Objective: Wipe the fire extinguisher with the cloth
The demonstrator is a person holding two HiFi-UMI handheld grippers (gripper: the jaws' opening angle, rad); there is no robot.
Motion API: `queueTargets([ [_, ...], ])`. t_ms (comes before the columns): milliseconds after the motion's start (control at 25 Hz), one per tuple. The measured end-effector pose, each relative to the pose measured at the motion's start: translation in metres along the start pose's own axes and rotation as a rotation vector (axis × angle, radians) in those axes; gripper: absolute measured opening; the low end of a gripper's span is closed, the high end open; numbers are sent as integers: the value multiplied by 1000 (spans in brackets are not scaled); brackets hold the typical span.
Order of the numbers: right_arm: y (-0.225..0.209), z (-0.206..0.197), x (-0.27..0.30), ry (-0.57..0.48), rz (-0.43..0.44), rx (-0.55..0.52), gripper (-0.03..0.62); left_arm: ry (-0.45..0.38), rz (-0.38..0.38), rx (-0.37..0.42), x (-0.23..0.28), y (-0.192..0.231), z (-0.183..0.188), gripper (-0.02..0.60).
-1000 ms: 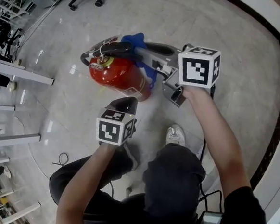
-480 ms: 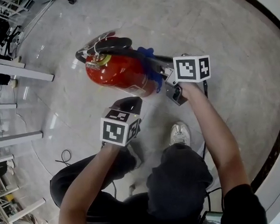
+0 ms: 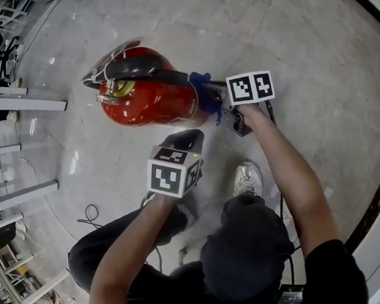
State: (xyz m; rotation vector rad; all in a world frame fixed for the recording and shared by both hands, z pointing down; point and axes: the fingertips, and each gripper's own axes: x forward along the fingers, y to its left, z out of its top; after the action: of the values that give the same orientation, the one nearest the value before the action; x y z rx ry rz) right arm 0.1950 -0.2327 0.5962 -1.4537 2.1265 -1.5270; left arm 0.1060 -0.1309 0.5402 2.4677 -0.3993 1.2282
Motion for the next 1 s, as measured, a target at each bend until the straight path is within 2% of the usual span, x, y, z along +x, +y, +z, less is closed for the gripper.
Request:
queueTargets([
  [200,-33,-22,14,93,-58,39,98,14,-20,-10,6,-7,0,5],
  [360,-52,-35,24,144,-99,93,98,7,-9,-22,7,-2,-2,5],
  [520,-58,-43,25,185,-140,77,98,2,-23,-24,7,-8,1,5],
  [640,-31,-19,16,157,-72,21,97,-12,-14,-15,6,-7,5,5],
  [800,29,23,-2,108,78,-75,97,-24,6,-16,3,-7,6,5],
  [1000,100,70,-33,32,201,-185,97,-54,16,-20,-3,-17,19,5],
])
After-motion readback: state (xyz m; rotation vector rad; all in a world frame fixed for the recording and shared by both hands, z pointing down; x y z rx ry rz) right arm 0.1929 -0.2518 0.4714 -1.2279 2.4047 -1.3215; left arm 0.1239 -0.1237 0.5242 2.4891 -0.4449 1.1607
